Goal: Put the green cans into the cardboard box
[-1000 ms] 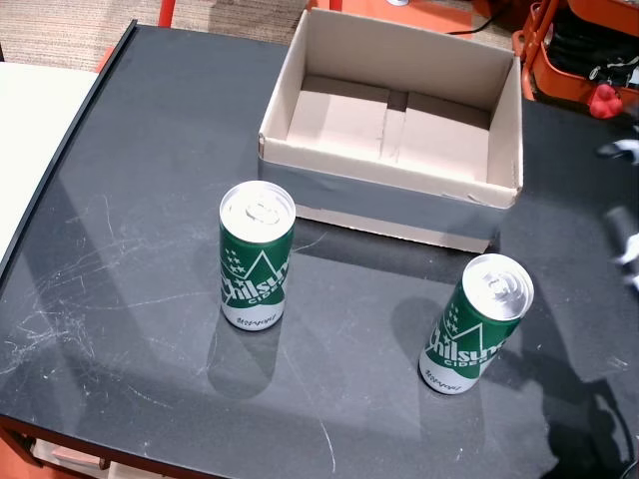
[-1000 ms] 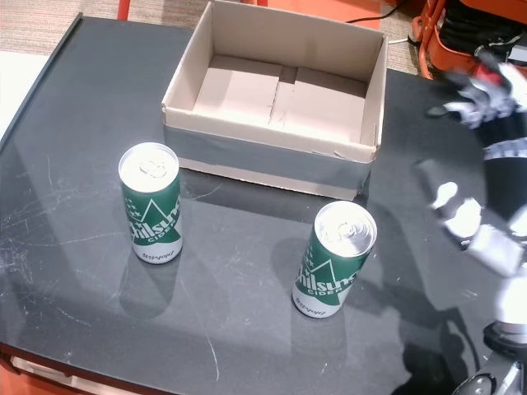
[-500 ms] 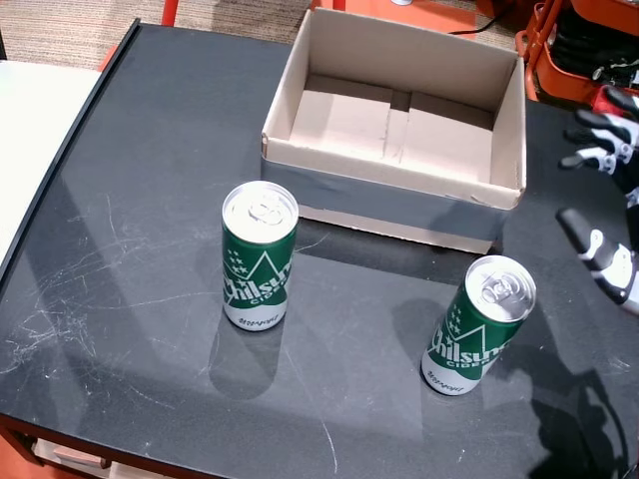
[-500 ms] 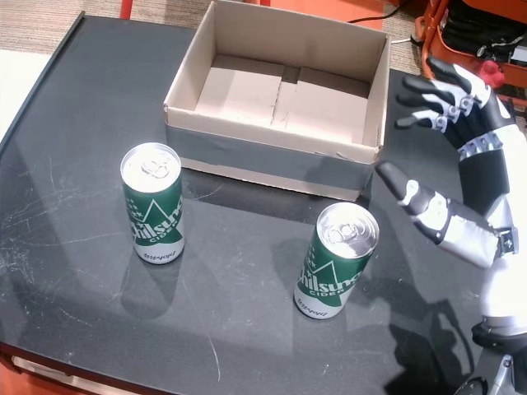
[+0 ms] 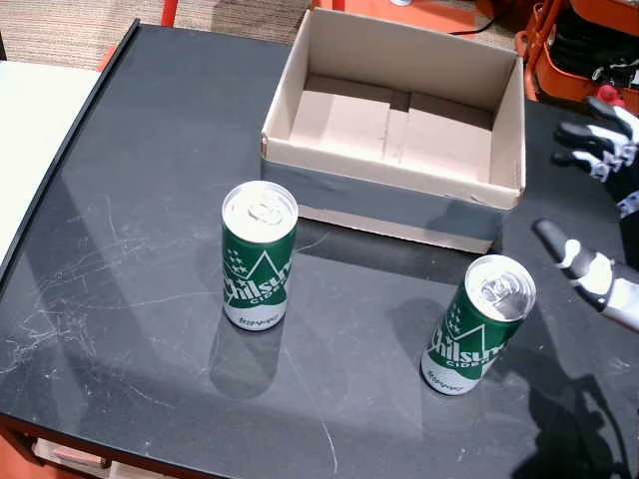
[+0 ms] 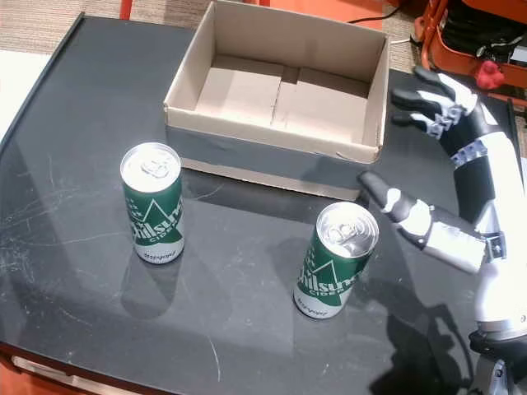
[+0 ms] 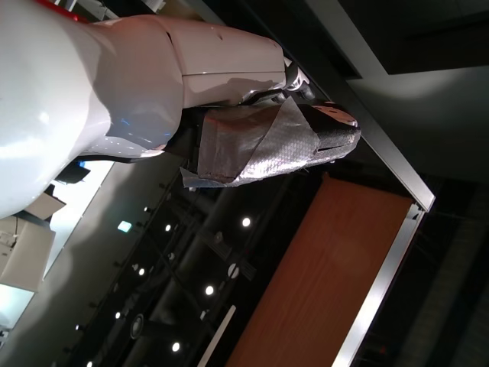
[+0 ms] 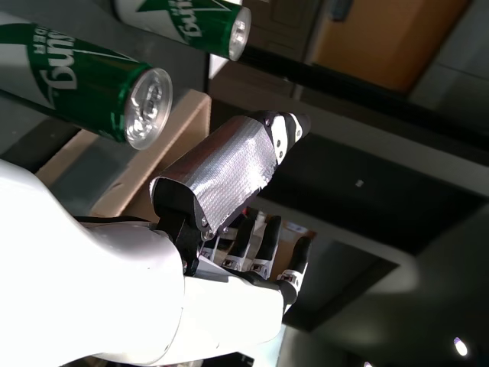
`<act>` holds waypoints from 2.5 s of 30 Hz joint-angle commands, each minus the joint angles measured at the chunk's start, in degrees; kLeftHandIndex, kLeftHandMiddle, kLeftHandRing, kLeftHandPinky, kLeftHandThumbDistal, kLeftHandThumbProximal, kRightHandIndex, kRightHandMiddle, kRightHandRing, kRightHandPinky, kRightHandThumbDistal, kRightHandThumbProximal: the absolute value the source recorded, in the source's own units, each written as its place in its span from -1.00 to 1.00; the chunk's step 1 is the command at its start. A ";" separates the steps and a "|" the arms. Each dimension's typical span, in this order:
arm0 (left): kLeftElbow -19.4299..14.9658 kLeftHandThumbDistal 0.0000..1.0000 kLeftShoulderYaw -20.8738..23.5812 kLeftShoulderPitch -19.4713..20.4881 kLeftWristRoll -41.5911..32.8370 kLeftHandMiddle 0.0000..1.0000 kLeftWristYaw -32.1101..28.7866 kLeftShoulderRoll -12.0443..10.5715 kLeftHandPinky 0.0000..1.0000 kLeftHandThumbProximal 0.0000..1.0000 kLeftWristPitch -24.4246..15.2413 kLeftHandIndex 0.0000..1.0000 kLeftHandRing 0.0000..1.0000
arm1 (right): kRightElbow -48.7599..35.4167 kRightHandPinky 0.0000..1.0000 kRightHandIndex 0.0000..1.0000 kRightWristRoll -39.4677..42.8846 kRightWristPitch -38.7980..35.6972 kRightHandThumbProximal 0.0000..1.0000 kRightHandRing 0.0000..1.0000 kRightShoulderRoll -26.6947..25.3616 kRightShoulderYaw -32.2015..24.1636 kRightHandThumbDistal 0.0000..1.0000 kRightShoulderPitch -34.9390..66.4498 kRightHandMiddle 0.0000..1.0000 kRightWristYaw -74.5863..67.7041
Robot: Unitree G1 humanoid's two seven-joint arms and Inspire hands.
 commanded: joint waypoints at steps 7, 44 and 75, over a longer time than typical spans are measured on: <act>-0.16 -1.00 0.71 0.47 0.69 0.90 0.70 -2.04 1.00 1.00 -0.66 0.87 1.00 | 0.31 0.56 0.16 1.39 0.64 0.79 0.41 -1.22 2.06 1.00 1.22 0.36 -0.49; -0.60 -0.94 0.48 0.90 0.20 0.83 1.11 -2.05 1.00 1.00 0.33 0.79 0.99 | 3.89 0.47 -0.02 6.05 10.89 0.83 0.30 -2.39 3.87 1.00 -0.61 0.22 5.82; -1.18 -0.96 -0.94 1.03 2.32 0.81 2.84 -2.98 1.00 1.00 -1.39 0.74 0.99 | 18.54 0.41 -0.10 1.83 11.85 0.83 0.23 -2.72 3.91 1.00 -5.90 0.19 13.35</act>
